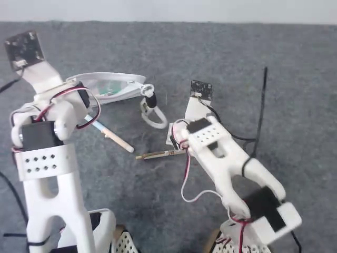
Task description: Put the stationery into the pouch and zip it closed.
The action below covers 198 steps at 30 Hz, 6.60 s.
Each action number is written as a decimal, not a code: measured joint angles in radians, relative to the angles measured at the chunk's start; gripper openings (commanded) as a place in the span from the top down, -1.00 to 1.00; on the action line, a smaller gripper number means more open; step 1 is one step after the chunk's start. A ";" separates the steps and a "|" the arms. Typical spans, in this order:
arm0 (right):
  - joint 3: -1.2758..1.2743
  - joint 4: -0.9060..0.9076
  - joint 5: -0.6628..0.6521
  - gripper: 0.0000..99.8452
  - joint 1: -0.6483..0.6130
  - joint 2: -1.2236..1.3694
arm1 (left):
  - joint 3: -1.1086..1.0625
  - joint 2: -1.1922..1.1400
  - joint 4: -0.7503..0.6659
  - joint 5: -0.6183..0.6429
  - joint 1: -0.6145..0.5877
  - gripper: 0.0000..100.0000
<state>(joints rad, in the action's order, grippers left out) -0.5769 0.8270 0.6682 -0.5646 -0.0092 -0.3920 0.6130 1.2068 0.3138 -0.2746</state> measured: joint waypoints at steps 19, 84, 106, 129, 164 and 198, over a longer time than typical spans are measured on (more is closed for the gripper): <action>0.184 0.150 0.005 0.66 0.051 0.193 | 0.000 0.000 0.000 0.000 0.000 0.98; 0.644 0.723 0.143 0.74 0.037 0.425 | 0.000 -0.002 -0.015 0.000 -0.032 0.98; 0.776 0.675 0.201 0.90 0.092 0.601 | 0.000 -0.002 -0.015 0.000 -0.032 0.98; 0.789 0.767 0.201 0.57 0.061 0.638 | 0.000 -0.002 -0.015 0.000 -0.032 0.98; 0.845 0.844 0.043 0.99 0.118 0.512 | 0.000 -0.002 -0.017 0.000 -0.032 0.98; 0.502 0.795 -0.253 0.99 0.117 -0.169 | 0.000 -0.002 -0.017 0.000 -0.032 0.98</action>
<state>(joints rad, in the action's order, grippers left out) -0.0752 1.6218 0.4150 -0.4480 -0.1780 -0.3920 0.6114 1.1899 0.3138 -0.3069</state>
